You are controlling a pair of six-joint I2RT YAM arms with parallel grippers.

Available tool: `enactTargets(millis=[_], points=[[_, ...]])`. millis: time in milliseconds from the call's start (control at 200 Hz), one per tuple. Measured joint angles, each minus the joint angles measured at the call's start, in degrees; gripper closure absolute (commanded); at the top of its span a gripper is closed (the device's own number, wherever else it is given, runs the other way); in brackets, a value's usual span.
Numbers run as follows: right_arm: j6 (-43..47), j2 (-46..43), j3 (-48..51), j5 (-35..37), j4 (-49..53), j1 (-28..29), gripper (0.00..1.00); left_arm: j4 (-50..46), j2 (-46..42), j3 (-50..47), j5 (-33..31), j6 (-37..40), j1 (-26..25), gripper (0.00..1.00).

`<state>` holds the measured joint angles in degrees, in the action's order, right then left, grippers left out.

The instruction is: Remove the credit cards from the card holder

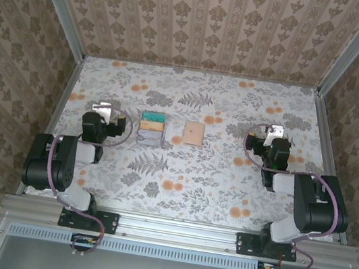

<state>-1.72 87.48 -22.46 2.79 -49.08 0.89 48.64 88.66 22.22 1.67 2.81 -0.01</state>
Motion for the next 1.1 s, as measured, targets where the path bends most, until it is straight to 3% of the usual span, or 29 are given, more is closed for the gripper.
enactTargets(millis=[820,975,1100], points=[[0.0,0.0,0.0,0.0,0.0,0.0,0.0,-0.2,0.0,0.2,-0.3,0.0,0.0,0.0],[0.0,-1.0,0.0,1.2,1.8,0.3,0.0,-10.5,-4.5,4.0,-4.1,-0.9,-0.3,0.0],[-0.5,-9.3,-1.2,3.6,10.7,1.0,0.0,-24.0,-10.5,12.4,-11.6,-4.4,-0.4,0.0]])
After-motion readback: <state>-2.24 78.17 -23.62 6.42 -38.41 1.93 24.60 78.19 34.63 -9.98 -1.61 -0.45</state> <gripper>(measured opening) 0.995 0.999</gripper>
